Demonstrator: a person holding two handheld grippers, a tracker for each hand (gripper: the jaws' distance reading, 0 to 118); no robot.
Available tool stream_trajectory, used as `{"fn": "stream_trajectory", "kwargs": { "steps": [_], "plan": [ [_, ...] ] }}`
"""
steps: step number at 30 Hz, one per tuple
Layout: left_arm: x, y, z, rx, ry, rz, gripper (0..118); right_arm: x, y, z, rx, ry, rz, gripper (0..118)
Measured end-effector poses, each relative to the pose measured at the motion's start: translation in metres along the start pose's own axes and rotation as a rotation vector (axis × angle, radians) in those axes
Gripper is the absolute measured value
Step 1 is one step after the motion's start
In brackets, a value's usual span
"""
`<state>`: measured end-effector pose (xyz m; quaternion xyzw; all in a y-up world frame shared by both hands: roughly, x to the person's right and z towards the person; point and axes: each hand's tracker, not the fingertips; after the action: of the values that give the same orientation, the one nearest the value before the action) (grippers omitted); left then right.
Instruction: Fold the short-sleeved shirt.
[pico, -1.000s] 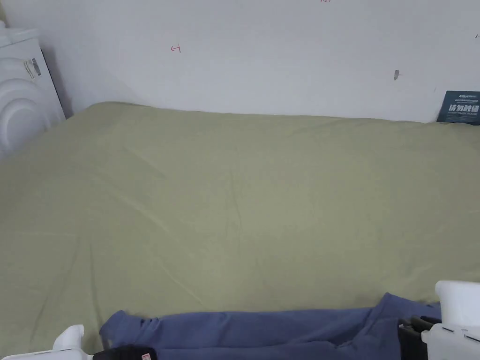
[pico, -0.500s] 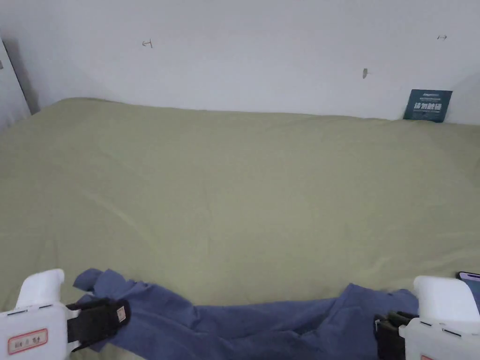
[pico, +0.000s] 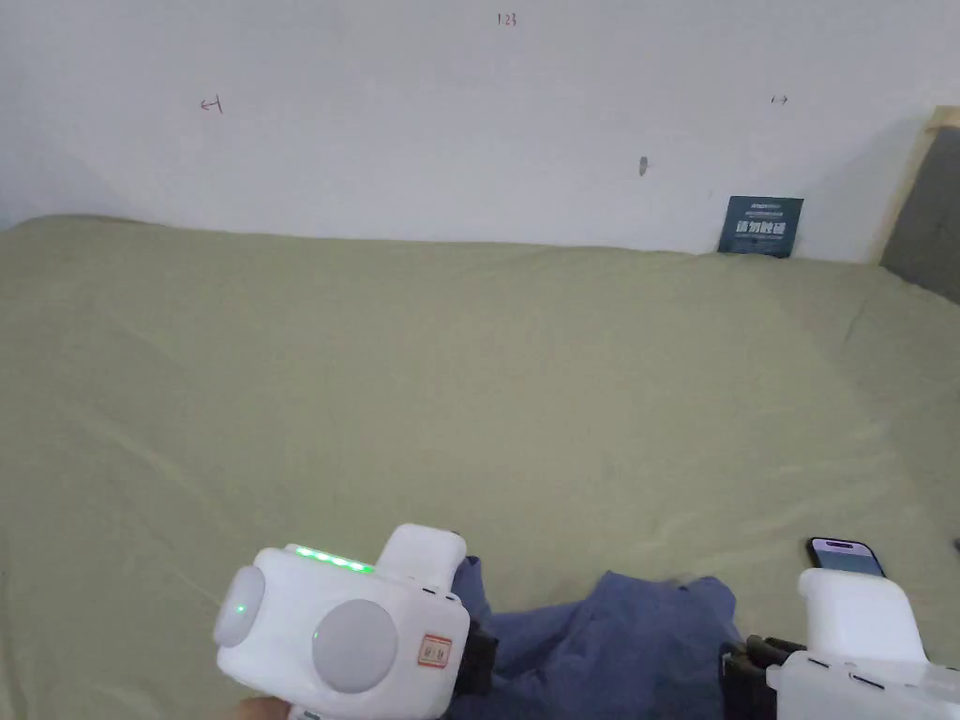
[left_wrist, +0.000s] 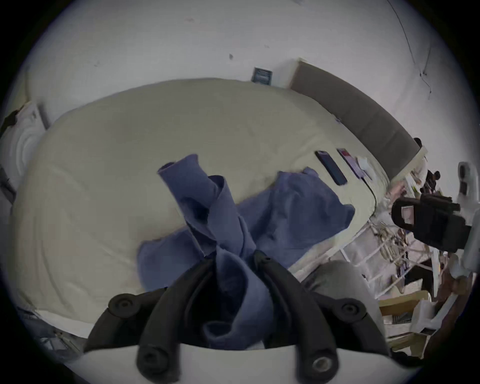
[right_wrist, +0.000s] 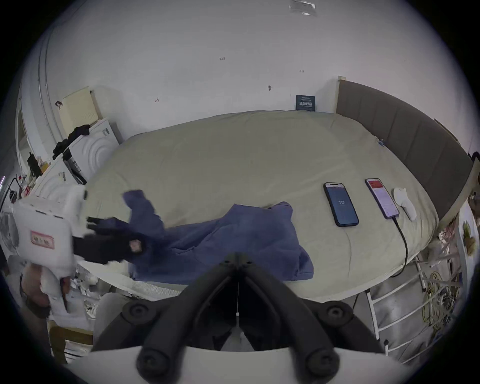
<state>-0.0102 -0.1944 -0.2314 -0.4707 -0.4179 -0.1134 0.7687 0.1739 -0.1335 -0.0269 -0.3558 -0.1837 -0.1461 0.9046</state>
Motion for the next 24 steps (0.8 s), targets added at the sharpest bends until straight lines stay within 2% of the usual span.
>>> {"fn": "stream_trajectory", "kwargs": {
  "steps": [1, 2, 4, 5, 8, 9, 10, 11, 12, 13, 14, 17, 20, 24],
  "plan": [
    [0.004, 0.001, -0.007, -0.01, -0.02, 0.018, 21, 0.003, -0.001, 0.001, 0.001, 0.001, -0.005, 2],
    [0.003, 0.0, -0.012, -0.011, -0.044, 0.051, 32, 0.006, -0.001, 0.001, 0.003, -0.002, -0.01, 2],
    [-0.002, -0.003, -0.012, 0.005, -0.082, 0.109, 78, 0.012, -0.003, 0.002, 0.002, -0.015, -0.012, 2],
    [-0.005, -0.003, -0.007, 0.015, -0.102, 0.148, 90, 0.015, -0.003, 0.002, 0.001, -0.02, -0.013, 2],
    [-0.02, -0.006, 0.013, 0.111, -0.203, 0.213, 89, 0.023, -0.006, -0.001, -0.002, -0.038, -0.034, 2],
    [-0.028, -0.006, 0.02, 0.151, -0.229, 0.237, 88, 0.025, -0.006, -0.003, -0.006, -0.037, -0.042, 2],
    [-0.036, -0.008, 0.022, 0.197, -0.252, 0.25, 81, 0.027, -0.007, -0.004, -0.008, -0.033, -0.046, 2],
    [-0.043, -0.01, 0.022, 0.231, -0.234, 0.278, 55, 0.027, -0.008, -0.005, -0.012, -0.031, -0.048, 2],
    [-0.05, -0.011, 0.017, 0.239, -0.22, 0.298, 17, 0.026, -0.008, -0.005, -0.015, -0.029, -0.045, 2],
    [-0.056, -0.011, 0.01, 0.23, -0.212, 0.325, 0, 0.025, -0.009, -0.005, -0.016, -0.024, -0.042, 2],
    [-0.058, -0.015, 0.003, 0.229, -0.166, 0.361, 0, 0.025, -0.01, -0.005, -0.016, -0.017, -0.041, 2],
    [-0.057, -0.026, -0.022, 0.195, -0.282, 0.417, 0, 0.024, -0.013, 0.0, -0.008, -0.002, -0.042, 2],
    [-0.041, -0.03, -0.053, 0.153, -0.244, 0.346, 0, 0.023, -0.013, 0.004, 0.002, 0.006, -0.041, 2],
    [-0.017, -0.039, -0.081, 0.117, -0.274, 0.365, 0, 0.023, -0.012, 0.011, 0.021, 0.006, -0.03, 2]
  ]
}}
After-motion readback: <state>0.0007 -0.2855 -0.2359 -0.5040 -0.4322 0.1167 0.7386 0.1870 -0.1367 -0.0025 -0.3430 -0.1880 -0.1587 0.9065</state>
